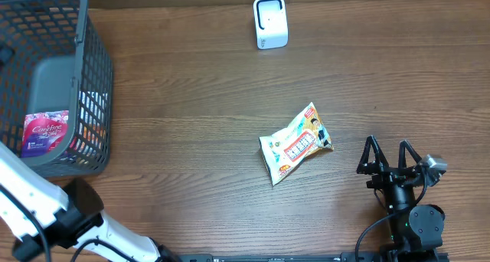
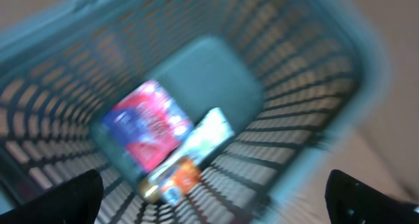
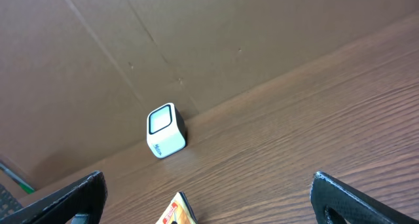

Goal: Scan the item barcode
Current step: 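Reach the left gripper into the basket and grasp the red pad pack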

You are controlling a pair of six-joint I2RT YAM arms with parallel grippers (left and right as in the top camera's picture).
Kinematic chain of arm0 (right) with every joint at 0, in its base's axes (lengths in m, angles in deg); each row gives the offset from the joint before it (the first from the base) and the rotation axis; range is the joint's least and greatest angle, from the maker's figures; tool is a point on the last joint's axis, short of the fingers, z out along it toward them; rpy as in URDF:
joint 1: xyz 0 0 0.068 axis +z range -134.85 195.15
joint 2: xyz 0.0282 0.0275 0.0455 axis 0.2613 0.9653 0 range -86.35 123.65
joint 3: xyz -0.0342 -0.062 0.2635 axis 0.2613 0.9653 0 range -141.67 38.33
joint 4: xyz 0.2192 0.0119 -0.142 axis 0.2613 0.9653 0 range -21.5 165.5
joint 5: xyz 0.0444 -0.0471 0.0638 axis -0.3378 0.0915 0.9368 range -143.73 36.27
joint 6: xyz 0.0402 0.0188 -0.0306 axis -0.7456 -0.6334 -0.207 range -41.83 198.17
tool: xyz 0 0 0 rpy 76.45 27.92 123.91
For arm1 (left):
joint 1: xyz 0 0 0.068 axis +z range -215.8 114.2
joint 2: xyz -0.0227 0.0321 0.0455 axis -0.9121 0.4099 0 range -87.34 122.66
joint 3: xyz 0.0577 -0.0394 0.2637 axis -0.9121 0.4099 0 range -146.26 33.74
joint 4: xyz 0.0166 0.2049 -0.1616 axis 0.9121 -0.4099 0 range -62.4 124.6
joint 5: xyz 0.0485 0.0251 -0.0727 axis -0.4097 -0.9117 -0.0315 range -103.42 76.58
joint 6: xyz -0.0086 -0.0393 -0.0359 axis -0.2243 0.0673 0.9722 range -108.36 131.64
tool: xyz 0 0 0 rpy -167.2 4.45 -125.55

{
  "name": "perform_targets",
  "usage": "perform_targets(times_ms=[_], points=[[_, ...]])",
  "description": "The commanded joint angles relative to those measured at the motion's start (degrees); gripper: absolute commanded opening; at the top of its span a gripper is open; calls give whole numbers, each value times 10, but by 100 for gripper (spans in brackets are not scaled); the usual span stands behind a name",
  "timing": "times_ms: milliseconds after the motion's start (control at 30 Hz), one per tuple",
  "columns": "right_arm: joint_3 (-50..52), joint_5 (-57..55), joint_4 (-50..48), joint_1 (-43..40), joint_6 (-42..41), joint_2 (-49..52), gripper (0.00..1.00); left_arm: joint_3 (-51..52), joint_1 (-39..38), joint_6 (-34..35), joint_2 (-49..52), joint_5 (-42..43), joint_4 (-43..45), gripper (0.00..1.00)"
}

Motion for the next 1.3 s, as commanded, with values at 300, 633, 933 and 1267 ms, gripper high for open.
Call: perform_targets(times_ms=[300, 633, 933, 1267], points=[[6, -6, -3, -2, 0, -4, 100, 139, -6, 7, 182, -99, 31, 100], [6, -6, -3, -2, 0, -4, 100, 152, -25, 10, 332, -99, 45, 96], [6, -6, -3, -2, 0, -4, 100, 153, -37, 7, 394, -99, 51, 70], [6, -6, -3, -2, 0, -4, 100, 18, -35, -32, 341, -31, -6, 4]])
